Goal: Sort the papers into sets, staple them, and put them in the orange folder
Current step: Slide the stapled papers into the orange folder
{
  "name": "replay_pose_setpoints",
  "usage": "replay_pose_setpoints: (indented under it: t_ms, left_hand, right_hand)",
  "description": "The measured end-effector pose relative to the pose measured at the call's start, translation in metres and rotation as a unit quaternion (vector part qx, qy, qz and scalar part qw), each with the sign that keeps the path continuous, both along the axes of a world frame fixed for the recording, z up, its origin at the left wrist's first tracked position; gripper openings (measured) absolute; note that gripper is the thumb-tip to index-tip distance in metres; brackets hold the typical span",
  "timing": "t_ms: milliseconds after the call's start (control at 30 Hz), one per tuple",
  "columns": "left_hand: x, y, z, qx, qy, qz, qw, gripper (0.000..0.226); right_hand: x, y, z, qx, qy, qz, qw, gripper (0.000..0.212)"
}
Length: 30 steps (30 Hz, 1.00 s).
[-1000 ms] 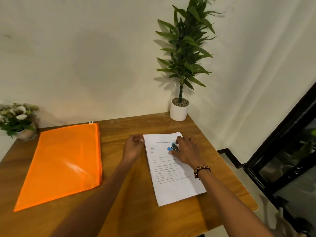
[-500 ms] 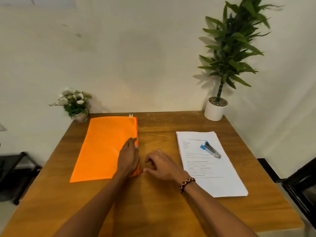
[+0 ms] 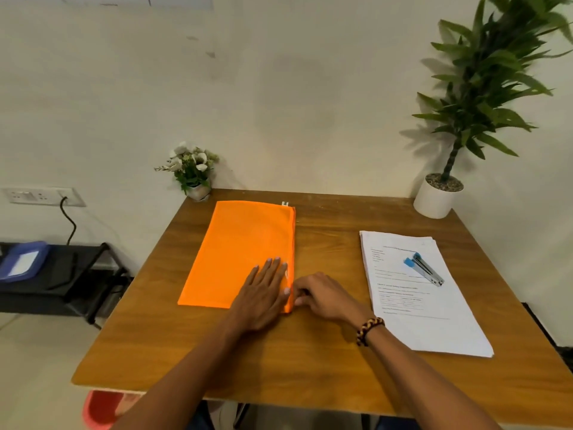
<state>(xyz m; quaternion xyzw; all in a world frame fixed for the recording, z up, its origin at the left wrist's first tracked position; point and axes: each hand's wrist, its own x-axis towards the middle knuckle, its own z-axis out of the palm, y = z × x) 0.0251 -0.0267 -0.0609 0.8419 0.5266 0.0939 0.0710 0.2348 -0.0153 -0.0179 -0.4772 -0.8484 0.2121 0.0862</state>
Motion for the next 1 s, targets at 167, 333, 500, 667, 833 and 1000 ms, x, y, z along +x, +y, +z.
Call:
replay_pose_setpoints:
  t_ms: [167,333,500,667,833,1000]
  left_hand:
    - [-0.002,-0.003,0.007,-0.015,0.056,-0.014,0.998,0.087]
    - [-0.002,-0.006,0.006,-0.022,0.058,0.000,0.998,0.091]
    - [-0.006,-0.010,0.009,-0.028,0.056,-0.012,0.998,0.092]
    - [-0.008,-0.014,0.009,-0.028,0.063,-0.031,0.997,0.079]
    - [-0.012,-0.016,0.013,-0.038,0.059,-0.075,0.995,0.058]
    - [-0.018,-0.023,0.018,-0.054,0.018,-0.123,0.991,0.056]
  right_hand:
    - [-0.009,0.016,0.008,0.095,-0.074,-0.058,0.991,0.013]
    - [-0.022,0.036,0.014,0.150,-0.094,-0.082,0.981,0.011]
    - [-0.033,0.041,0.023,0.201,-0.109,-0.078,0.970,0.016]
    - [-0.037,0.041,0.018,0.205,-0.104,-0.102,0.968,0.020]
    - [-0.034,0.046,0.012,0.203,-0.108,-0.083,0.970,0.009]
    - [-0.026,0.051,0.005,0.241,-0.064,-0.076,0.966,0.022]
